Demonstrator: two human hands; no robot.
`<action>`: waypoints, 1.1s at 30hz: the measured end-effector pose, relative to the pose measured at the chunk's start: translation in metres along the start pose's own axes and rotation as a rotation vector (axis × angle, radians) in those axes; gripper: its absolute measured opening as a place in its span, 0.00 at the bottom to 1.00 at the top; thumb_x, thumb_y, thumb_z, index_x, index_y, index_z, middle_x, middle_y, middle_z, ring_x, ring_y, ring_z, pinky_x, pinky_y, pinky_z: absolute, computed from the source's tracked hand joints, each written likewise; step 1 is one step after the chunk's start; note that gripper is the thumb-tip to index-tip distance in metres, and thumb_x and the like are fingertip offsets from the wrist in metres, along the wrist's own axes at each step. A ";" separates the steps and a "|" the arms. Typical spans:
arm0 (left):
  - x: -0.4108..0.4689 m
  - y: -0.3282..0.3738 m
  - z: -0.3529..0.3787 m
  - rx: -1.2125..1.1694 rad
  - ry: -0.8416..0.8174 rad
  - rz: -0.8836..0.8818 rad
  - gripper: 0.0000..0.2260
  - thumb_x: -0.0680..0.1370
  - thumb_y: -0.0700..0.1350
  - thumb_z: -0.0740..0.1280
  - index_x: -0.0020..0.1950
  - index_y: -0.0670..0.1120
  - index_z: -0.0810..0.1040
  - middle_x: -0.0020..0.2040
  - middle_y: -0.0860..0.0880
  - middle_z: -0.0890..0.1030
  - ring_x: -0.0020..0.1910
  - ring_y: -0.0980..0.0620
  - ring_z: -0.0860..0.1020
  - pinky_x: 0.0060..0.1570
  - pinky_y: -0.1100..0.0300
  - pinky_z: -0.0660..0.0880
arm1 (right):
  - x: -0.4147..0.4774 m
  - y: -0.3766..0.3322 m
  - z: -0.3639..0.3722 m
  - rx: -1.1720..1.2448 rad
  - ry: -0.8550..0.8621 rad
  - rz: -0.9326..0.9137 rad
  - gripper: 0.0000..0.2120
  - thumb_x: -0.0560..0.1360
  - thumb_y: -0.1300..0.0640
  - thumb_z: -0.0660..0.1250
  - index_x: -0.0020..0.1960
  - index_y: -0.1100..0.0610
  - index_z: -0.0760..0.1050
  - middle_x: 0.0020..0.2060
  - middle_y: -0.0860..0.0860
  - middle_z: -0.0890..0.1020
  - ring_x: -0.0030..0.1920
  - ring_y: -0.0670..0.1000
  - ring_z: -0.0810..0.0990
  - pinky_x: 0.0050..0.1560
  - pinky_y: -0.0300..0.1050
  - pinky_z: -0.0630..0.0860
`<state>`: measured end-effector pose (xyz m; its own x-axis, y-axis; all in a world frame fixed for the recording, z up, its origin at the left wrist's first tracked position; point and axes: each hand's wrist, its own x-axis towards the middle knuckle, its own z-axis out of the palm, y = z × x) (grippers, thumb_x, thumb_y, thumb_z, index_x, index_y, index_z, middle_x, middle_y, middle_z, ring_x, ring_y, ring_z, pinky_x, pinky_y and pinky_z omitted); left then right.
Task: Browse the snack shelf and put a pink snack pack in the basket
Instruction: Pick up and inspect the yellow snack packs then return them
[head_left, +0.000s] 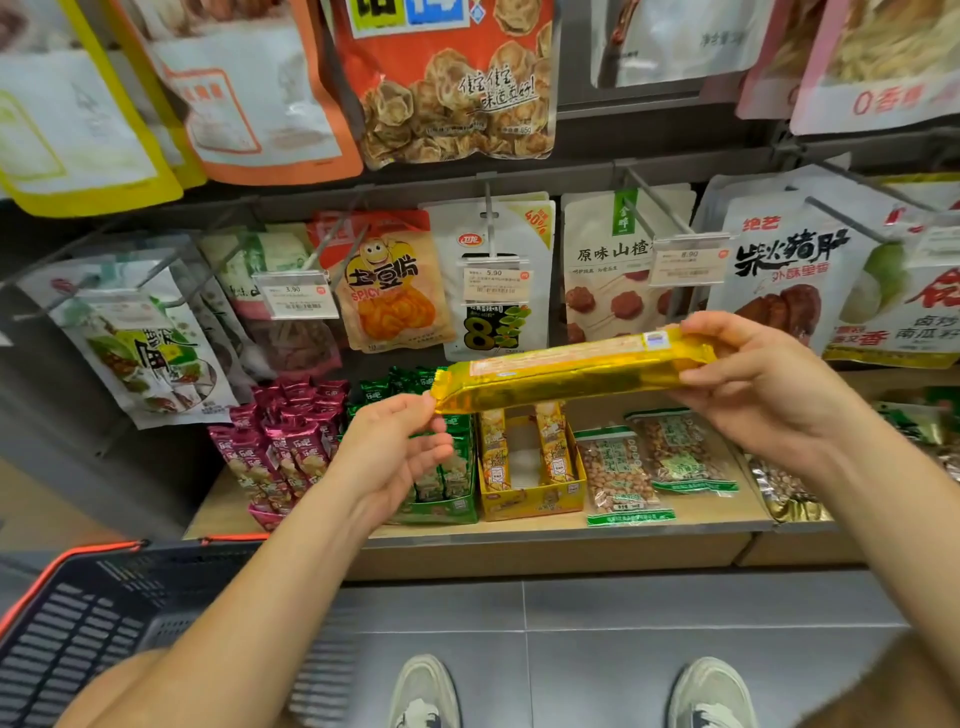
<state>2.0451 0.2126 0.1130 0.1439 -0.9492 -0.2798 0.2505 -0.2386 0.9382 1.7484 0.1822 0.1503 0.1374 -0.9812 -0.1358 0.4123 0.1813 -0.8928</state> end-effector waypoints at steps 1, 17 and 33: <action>0.001 0.000 0.001 -0.022 0.014 0.006 0.08 0.81 0.40 0.62 0.45 0.40 0.77 0.32 0.46 0.80 0.30 0.53 0.81 0.30 0.65 0.78 | -0.001 0.001 -0.001 -0.025 -0.027 0.014 0.20 0.60 0.78 0.62 0.41 0.56 0.80 0.47 0.56 0.83 0.48 0.56 0.85 0.46 0.48 0.83; 0.003 0.005 -0.006 0.288 0.021 0.150 0.05 0.75 0.38 0.71 0.46 0.45 0.85 0.31 0.46 0.82 0.27 0.54 0.79 0.28 0.66 0.76 | -0.009 0.010 -0.019 -0.825 -0.495 0.321 0.19 0.67 0.57 0.77 0.58 0.52 0.82 0.52 0.53 0.85 0.52 0.51 0.84 0.48 0.38 0.79; 0.005 -0.005 -0.001 0.254 -0.114 0.048 0.11 0.59 0.51 0.78 0.37 0.48 0.84 0.37 0.43 0.83 0.32 0.51 0.81 0.26 0.66 0.76 | -0.005 0.029 -0.014 -1.548 -0.297 -0.151 0.28 0.65 0.51 0.80 0.51 0.38 0.63 0.44 0.38 0.76 0.44 0.40 0.76 0.41 0.38 0.73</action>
<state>2.0458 0.2091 0.1069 0.0376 -0.9742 -0.2227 -0.0038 -0.2230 0.9748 1.7472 0.1909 0.1191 0.4225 -0.9019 -0.0896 -0.8161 -0.3355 -0.4705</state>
